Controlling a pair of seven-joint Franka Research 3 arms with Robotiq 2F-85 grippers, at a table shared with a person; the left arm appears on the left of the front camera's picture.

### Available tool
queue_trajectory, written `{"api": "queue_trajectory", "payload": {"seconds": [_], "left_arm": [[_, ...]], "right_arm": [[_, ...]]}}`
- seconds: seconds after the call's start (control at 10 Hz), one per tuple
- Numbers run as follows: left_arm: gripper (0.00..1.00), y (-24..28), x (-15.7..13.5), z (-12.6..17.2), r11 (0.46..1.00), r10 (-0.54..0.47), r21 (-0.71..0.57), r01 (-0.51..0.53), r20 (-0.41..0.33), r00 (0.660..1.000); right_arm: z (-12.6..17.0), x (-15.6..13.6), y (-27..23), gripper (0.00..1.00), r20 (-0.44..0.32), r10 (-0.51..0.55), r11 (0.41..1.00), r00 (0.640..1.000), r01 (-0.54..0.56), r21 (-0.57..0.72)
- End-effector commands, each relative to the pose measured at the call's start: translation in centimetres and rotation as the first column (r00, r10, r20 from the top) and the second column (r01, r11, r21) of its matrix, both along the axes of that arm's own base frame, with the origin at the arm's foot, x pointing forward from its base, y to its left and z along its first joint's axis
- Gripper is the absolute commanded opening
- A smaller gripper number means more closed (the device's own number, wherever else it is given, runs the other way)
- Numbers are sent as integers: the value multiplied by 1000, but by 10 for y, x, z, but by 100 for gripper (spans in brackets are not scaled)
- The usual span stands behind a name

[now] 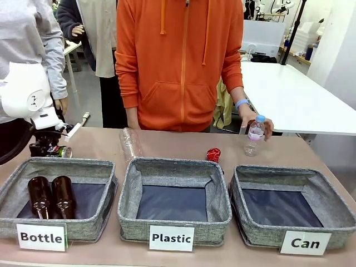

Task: Sort the can waste into the basket.
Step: Pick up the can waste from the table and place it in the right Fabric basket.

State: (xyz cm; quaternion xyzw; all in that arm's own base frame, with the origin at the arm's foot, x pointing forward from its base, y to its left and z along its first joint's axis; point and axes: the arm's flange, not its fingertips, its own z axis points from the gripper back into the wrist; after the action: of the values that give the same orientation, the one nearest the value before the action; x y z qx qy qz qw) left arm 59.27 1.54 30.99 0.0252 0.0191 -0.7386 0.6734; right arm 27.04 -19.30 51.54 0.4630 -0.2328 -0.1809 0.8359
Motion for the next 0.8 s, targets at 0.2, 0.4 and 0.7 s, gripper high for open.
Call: {"api": "queue_trajectory", "payload": {"seconds": [0.2,0.4,0.7], "left_arm": [[0,-1,1,-1,998,23,51,-24,28,999],[0,0,2,1,999,22,45,-24,37,999],[0,7,-2,10,999,51,11,-52,64,997]], "right_arm": [[-1,1,-2,100,34,9,1000,999,-9,9],[-1,1,-2,100,34,9,1000,999,-9,9],[-1,1,-2,100,34,9,1000,999,-9,9]]}}
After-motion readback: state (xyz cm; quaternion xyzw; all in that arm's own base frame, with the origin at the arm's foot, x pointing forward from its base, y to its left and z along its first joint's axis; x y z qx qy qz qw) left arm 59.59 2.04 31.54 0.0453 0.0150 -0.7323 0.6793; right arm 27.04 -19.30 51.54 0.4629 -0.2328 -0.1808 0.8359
